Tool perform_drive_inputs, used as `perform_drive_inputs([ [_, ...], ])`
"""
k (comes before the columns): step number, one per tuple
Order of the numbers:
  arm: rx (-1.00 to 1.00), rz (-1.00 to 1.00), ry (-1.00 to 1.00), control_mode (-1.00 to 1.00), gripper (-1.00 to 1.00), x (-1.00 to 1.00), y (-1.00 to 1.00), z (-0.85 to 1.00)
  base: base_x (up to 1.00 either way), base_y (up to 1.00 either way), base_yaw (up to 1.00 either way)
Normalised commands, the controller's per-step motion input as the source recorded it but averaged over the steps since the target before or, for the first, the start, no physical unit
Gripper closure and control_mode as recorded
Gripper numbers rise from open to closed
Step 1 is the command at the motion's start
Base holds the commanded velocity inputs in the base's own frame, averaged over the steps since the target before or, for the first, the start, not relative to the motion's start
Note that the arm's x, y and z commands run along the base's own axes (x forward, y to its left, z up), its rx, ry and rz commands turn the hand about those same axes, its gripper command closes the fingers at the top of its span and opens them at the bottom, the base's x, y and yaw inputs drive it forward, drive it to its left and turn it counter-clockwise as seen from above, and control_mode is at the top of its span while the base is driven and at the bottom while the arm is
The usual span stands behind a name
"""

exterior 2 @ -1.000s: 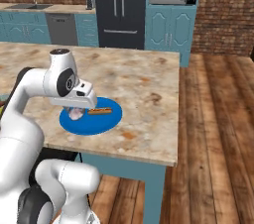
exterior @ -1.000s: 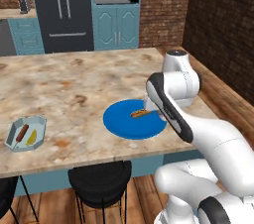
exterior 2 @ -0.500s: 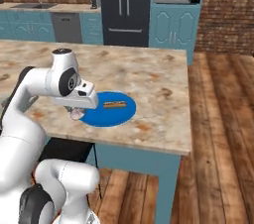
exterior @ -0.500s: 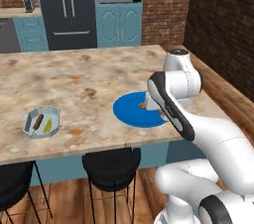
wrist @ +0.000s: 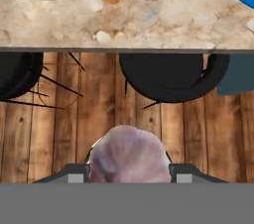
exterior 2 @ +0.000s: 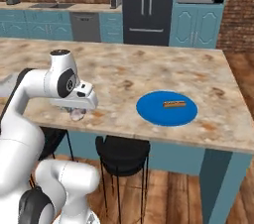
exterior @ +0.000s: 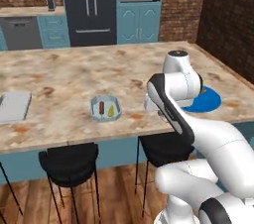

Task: Place one cooked food and one vegetable from the large plate to each tupperware container.

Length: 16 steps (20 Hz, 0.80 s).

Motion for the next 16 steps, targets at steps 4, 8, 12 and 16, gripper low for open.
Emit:
perform_drive_inputs([
  [4,0.0,0.0,0.0,1.0,1.0,0.0,0.0,0.0,-0.12,1.0,0.0],
  [8,0.0,0.0,0.0,1.0,1.0,0.0,0.0,0.0,-0.05,1.0,0.0],
  [12,0.0,0.0,0.0,1.0,1.0,0.0,0.0,0.0,0.04,1.0,0.0],
  [16,0.0,0.0,0.0,1.0,1.0,0.0,0.0,0.0,0.38,1.0,0.0],
])
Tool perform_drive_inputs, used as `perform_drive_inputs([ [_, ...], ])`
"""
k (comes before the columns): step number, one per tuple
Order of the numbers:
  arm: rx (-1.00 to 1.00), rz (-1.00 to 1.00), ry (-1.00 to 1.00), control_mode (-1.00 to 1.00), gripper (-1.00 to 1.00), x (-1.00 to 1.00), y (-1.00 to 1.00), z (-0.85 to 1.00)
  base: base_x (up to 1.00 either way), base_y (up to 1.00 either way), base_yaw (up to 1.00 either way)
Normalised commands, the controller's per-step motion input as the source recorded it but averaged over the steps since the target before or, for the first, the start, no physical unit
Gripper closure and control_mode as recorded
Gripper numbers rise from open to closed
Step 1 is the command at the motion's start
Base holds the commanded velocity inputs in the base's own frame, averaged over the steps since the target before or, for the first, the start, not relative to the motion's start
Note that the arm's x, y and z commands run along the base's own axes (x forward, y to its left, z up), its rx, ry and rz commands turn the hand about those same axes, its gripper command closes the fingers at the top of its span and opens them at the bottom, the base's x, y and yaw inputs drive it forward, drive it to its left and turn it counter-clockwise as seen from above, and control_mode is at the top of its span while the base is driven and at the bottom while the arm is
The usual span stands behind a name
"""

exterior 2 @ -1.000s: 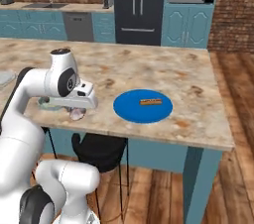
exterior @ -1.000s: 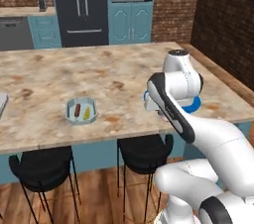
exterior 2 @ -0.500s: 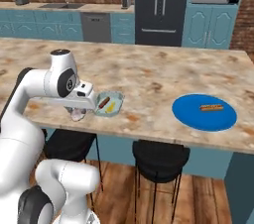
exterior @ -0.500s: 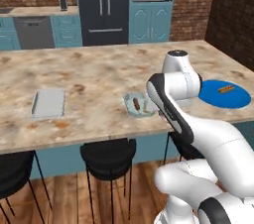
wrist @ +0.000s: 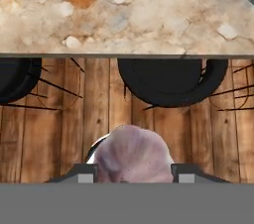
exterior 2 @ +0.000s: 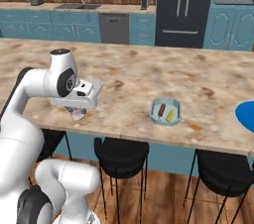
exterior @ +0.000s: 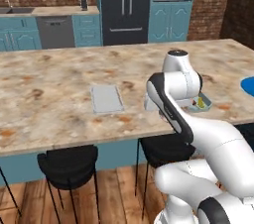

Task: Place one cooked food and one vegetable from the large plate to each tupperware container.

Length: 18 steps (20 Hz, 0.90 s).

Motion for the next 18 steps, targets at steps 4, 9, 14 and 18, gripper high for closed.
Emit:
perform_drive_inputs([
  [4,0.0,0.0,0.0,1.0,1.0,0.0,0.0,0.0,0.9,0.9,-0.02],
  [9,0.0,0.0,0.0,1.0,1.0,0.0,0.0,0.0,0.95,0.25,0.0],
  [14,0.0,0.0,0.0,1.0,1.0,0.0,0.0,0.0,0.18,0.07,0.0],
  [18,0.0,0.0,0.0,-1.0,1.0,0.03,0.02,0.0,0.0,0.0,0.0],
])
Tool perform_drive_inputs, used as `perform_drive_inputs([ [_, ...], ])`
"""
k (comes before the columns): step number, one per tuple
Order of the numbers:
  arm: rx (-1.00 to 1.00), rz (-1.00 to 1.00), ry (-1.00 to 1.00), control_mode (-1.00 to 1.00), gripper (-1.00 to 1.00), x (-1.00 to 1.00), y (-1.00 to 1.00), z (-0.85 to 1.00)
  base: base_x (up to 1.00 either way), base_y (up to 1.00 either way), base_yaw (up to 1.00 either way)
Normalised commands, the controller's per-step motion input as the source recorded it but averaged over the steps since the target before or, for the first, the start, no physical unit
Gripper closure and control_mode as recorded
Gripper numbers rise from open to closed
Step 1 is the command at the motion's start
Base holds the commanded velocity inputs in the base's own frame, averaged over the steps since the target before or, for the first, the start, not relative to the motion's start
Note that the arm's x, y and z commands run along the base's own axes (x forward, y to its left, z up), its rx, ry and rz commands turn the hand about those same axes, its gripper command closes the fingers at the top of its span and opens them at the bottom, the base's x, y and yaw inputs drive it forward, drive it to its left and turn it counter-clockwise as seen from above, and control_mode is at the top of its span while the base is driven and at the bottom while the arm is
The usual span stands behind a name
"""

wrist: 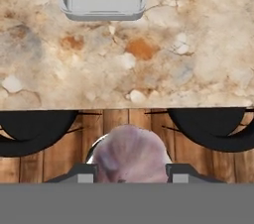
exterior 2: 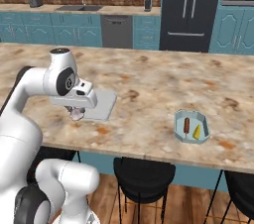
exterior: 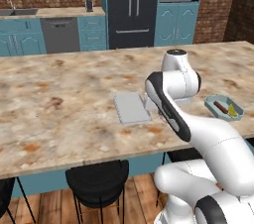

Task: Place one cooked food and one vegetable from the large plate to each tupperware container.

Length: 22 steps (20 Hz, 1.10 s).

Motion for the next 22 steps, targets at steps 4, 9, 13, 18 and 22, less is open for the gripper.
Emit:
perform_drive_inputs([
  [4,-0.05,0.0,0.08,-1.0,1.0,0.94,0.29,0.05,0.0,0.0,0.0],
  [9,-0.03,0.0,0.3,-1.0,1.0,1.0,0.14,0.03,0.0,0.0,0.0],
  [13,0.0,0.0,0.32,-1.0,1.0,1.0,0.0,0.0,0.0,0.0,0.0],
  [18,0.02,0.0,0.11,-1.0,1.0,1.0,0.0,-0.12,0.0,0.0,0.0],
  [22,0.0,0.0,-0.03,-1.0,1.0,1.0,0.04,-0.54,0.0,0.0,0.0],
])
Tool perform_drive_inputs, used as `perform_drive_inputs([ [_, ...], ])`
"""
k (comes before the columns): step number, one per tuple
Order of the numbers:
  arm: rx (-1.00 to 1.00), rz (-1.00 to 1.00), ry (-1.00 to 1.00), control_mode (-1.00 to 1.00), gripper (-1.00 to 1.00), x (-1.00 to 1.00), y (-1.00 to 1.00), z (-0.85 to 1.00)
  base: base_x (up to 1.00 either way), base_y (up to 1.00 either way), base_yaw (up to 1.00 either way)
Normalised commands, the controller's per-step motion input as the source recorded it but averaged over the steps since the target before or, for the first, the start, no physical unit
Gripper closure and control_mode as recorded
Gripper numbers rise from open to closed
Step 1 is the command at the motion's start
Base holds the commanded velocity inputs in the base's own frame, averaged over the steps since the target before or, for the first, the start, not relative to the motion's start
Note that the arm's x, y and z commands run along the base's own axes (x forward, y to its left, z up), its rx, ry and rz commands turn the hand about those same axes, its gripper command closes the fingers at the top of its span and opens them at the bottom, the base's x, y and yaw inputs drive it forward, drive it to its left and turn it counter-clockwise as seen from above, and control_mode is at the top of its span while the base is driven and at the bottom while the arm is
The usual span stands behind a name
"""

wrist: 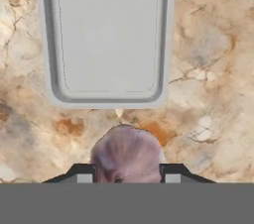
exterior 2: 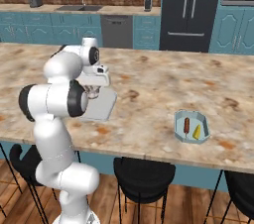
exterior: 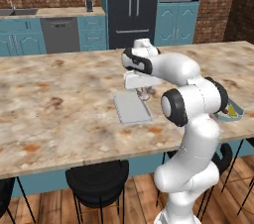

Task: Place one cooked food and one vegetable from the large plate to each tupperware container.

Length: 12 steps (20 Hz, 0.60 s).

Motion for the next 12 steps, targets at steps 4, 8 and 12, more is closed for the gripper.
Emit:
perform_drive_inputs([
  [4,0.0,0.0,-0.09,-1.0,1.0,1.0,0.01,-0.69,0.0,0.0,0.0],
  [8,0.0,0.0,-0.14,-1.0,1.0,0.74,0.04,-0.7,0.0,0.0,0.0],
  [12,0.0,0.0,-0.04,-1.0,1.0,0.32,0.0,-0.27,0.0,0.0,0.0],
])
